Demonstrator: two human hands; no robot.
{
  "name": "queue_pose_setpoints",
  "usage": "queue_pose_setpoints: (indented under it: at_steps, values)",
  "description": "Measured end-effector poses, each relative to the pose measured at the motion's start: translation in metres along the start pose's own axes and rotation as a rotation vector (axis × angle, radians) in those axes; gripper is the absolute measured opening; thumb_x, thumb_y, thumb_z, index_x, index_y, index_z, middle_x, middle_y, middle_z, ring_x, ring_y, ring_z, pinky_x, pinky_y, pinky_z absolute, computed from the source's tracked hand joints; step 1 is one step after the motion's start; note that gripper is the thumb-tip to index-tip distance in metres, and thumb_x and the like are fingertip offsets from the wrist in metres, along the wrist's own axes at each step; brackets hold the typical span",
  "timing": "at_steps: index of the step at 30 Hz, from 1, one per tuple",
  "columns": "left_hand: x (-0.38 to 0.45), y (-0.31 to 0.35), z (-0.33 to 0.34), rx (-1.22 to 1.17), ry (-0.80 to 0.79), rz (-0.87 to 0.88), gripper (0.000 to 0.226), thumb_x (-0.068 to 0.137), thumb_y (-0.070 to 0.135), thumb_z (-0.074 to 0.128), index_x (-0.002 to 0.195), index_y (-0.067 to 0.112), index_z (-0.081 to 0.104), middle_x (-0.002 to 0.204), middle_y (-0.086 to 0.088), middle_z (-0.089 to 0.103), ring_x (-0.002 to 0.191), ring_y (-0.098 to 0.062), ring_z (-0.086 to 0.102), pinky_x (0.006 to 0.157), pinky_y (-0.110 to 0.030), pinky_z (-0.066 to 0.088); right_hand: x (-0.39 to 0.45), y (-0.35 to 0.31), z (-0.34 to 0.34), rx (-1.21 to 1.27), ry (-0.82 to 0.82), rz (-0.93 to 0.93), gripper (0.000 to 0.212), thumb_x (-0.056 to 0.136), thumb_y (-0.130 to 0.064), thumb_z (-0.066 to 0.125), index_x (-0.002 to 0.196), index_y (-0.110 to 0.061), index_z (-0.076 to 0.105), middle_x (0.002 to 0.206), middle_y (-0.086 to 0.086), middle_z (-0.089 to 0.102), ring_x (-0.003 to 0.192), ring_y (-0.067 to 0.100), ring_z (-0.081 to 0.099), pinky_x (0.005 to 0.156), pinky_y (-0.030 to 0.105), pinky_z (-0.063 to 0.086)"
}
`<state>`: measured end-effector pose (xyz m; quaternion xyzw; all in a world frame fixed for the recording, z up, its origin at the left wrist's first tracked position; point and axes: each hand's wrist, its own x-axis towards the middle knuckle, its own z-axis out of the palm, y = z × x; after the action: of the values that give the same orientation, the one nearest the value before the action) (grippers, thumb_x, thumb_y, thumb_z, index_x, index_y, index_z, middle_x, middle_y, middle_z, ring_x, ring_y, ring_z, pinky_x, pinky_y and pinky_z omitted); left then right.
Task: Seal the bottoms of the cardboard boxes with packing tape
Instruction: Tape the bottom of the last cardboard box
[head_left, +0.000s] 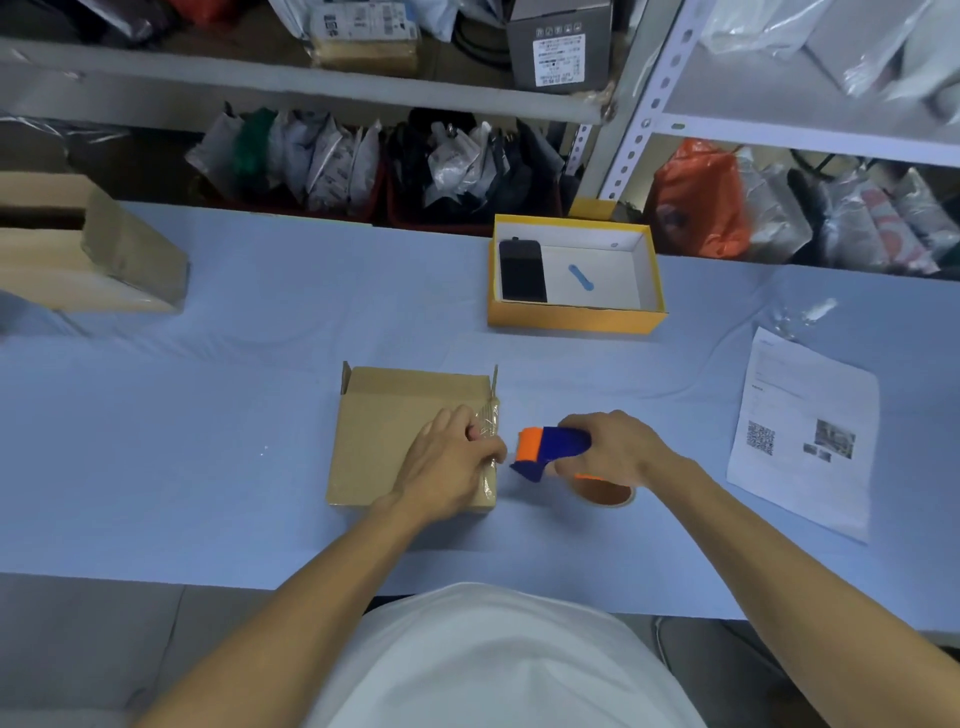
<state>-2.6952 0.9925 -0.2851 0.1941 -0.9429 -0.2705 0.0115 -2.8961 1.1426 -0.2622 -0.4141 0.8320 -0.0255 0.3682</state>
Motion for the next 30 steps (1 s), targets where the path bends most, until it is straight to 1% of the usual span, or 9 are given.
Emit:
queue_pose_setpoints:
  at_steps: [3, 6, 9, 11, 13, 17, 22, 26, 30]
  values:
    - [0.004, 0.006, 0.000, -0.038, -0.045, -0.032, 0.020, 0.082, 0.018, 0.061, 0.085, 0.037, 0.065, 0.088, 0.012, 0.037, 0.088, -0.015, 0.036, 0.074, -0.025, 0.034, -0.018, 0.005, 0.002, 0.197, 0.147, -0.043, 0.064, 0.059, -0.074, 0.063, 0.115, -0.042, 0.057, 0.102, -0.018, 0.067, 0.093, 0.010, 0.062, 0.081, 0.033, 0.055]
    - [0.009, 0.002, -0.013, -0.503, -0.063, -0.178, 0.036, 0.089, -0.002, 0.051, 0.094, 0.024, 0.075, 0.088, 0.006, 0.059, 0.091, -0.015, 0.057, 0.082, -0.022, 0.047, -0.035, 0.004, 0.008, 0.394, 0.230, -0.148, 0.049, 0.067, -0.055, 0.078, 0.111, -0.042, 0.061, 0.096, -0.018, 0.069, 0.089, 0.008, 0.065, 0.079, 0.034, 0.056]
    - [0.004, 0.004, -0.026, -0.713, 0.017, -0.361, 0.024, 0.094, 0.013, 0.048, 0.090, 0.022, 0.070, 0.079, 0.007, 0.072, 0.073, -0.006, 0.065, 0.071, -0.022, 0.053, -0.043, -0.005, 0.014, 0.474, 0.249, -0.239, 0.052, 0.068, -0.041, 0.087, 0.112, -0.046, 0.060, 0.099, -0.020, 0.069, 0.091, 0.007, 0.066, 0.079, 0.034, 0.057]
    - [0.000, 0.012, -0.026, -0.755, -0.010, -0.435, 0.024, 0.096, 0.022, 0.051, 0.079, 0.018, 0.068, 0.074, 0.006, 0.072, 0.068, -0.011, 0.067, 0.067, -0.030, 0.058, -0.046, -0.012, 0.015, 0.488, 0.249, -0.287, 0.055, 0.068, -0.041, 0.088, 0.114, -0.048, 0.059, 0.102, -0.022, 0.068, 0.094, 0.007, 0.066, 0.079, 0.032, 0.057]
    - [-0.004, 0.020, -0.026, -0.883, -0.031, -0.497, 0.025, 0.096, 0.018, 0.054, 0.076, 0.009, 0.067, 0.073, 0.000, 0.070, 0.072, -0.017, 0.069, 0.067, -0.034, 0.061, -0.047, -0.019, 0.016, 0.469, 0.259, -0.325, 0.056, 0.067, -0.046, 0.087, 0.116, -0.047, 0.058, 0.105, -0.024, 0.067, 0.097, 0.007, 0.065, 0.081, 0.030, 0.057]
    - [-0.010, 0.021, -0.029, -1.124, -0.018, -0.608, 0.015, 0.093, 0.005, 0.060, 0.081, 0.007, 0.068, 0.074, 0.001, 0.068, 0.070, -0.010, 0.069, 0.062, -0.022, 0.056, -0.046, -0.023, 0.018, 0.436, 0.261, -0.325, 0.062, 0.068, -0.052, 0.085, 0.122, -0.040, 0.058, 0.110, -0.024, 0.065, 0.102, 0.005, 0.062, 0.082, 0.031, 0.057]
    - [-0.014, 0.019, -0.029, -0.910, 0.054, -0.712, 0.015, 0.083, 0.000, 0.069, 0.071, 0.008, 0.067, 0.067, -0.004, 0.066, 0.062, -0.018, 0.064, 0.064, -0.029, 0.058, -0.045, -0.031, 0.020, 0.392, 0.262, -0.343, 0.061, 0.066, -0.059, 0.083, 0.119, -0.047, 0.055, 0.107, -0.030, 0.062, 0.101, 0.000, 0.060, 0.080, 0.024, 0.056]
    - [-0.024, 0.004, -0.033, -0.684, 0.088, -0.753, 0.019, 0.080, 0.012, 0.076, 0.062, 0.011, 0.068, 0.056, -0.003, 0.069, 0.050, -0.013, 0.064, 0.063, -0.031, 0.059, -0.045, -0.017, 0.020, 0.334, 0.217, -0.310, 0.062, 0.066, -0.050, 0.086, 0.121, -0.048, 0.057, 0.106, -0.030, 0.065, 0.098, 0.001, 0.063, 0.081, 0.030, 0.058]
    - [-0.029, -0.007, -0.037, -0.527, 0.044, -0.758, 0.028, 0.079, 0.017, 0.078, 0.054, 0.012, 0.066, 0.054, -0.001, 0.069, 0.053, -0.012, 0.068, 0.063, -0.029, 0.060, -0.047, 0.000, 0.019, 0.313, 0.186, -0.264, 0.061, 0.066, -0.050, 0.086, 0.119, -0.051, 0.056, 0.106, -0.027, 0.066, 0.097, 0.003, 0.064, 0.083, 0.030, 0.058]
